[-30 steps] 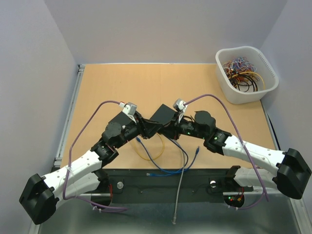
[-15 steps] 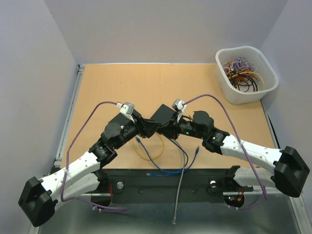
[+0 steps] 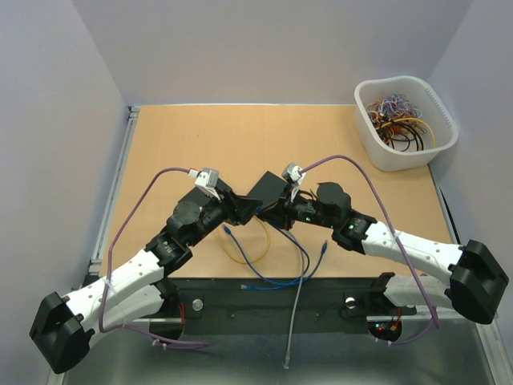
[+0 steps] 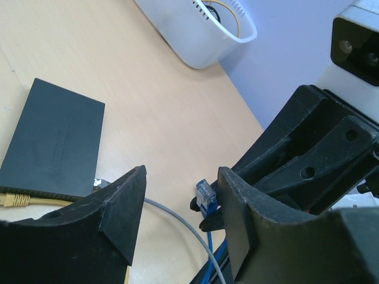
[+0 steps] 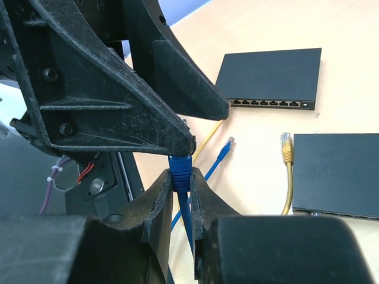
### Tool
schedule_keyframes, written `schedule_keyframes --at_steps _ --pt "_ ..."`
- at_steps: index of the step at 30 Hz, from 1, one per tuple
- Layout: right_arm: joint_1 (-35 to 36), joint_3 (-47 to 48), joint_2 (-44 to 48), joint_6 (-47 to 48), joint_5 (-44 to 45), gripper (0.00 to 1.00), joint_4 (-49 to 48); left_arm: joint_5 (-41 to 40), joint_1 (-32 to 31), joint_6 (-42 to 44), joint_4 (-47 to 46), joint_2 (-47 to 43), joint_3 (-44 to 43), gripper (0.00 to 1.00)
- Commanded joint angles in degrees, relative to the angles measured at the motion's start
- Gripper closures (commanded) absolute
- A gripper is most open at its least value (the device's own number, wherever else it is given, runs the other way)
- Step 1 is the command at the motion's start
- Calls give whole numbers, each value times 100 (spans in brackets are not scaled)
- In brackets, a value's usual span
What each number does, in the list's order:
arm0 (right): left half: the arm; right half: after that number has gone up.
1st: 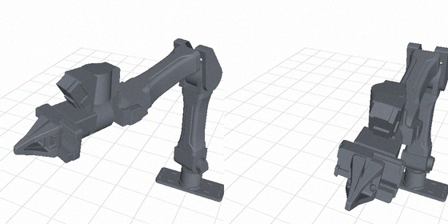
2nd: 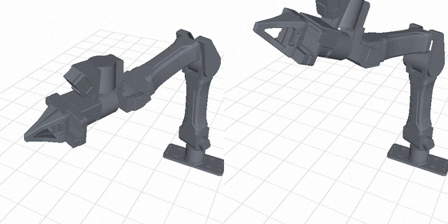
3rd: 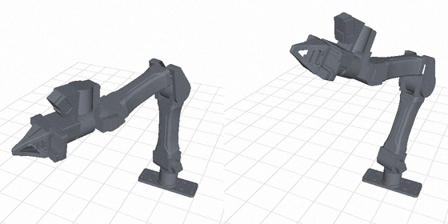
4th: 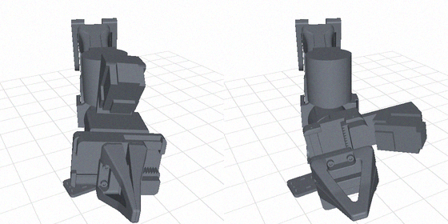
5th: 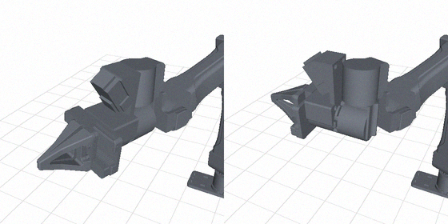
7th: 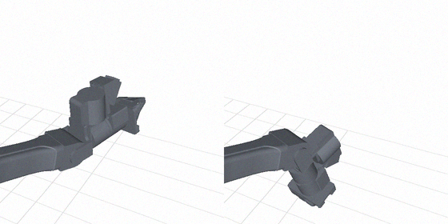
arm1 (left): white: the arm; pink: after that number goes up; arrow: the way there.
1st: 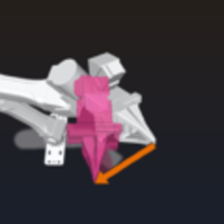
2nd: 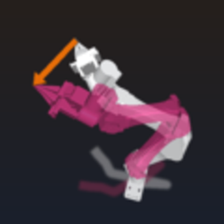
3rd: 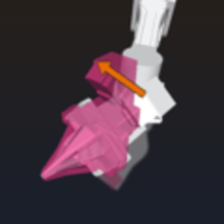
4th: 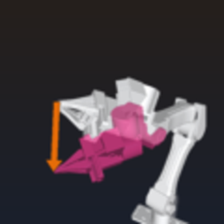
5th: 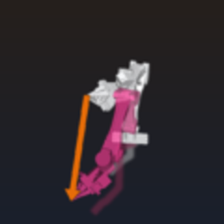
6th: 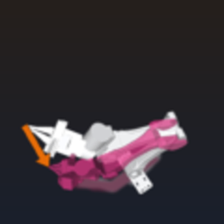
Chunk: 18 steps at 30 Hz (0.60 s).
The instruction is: Insert the plug into the switch port
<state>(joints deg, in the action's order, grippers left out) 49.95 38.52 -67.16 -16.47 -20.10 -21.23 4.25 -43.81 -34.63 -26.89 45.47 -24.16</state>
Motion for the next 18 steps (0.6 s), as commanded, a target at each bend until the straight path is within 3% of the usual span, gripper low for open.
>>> schedule_keyframes --at_steps 1,6,18 --pt "32 -47 -52 -23 -266 100 -416 -12 -13 123 -246 -284 -282 35" --pt "32 -108 53 -84 -425 99 -540 278 -5 220 -492 -566 -177 35" --pt "32 -117 115 -260 -1109 99 -812 919 -13 211 -1133 -469 175 47"
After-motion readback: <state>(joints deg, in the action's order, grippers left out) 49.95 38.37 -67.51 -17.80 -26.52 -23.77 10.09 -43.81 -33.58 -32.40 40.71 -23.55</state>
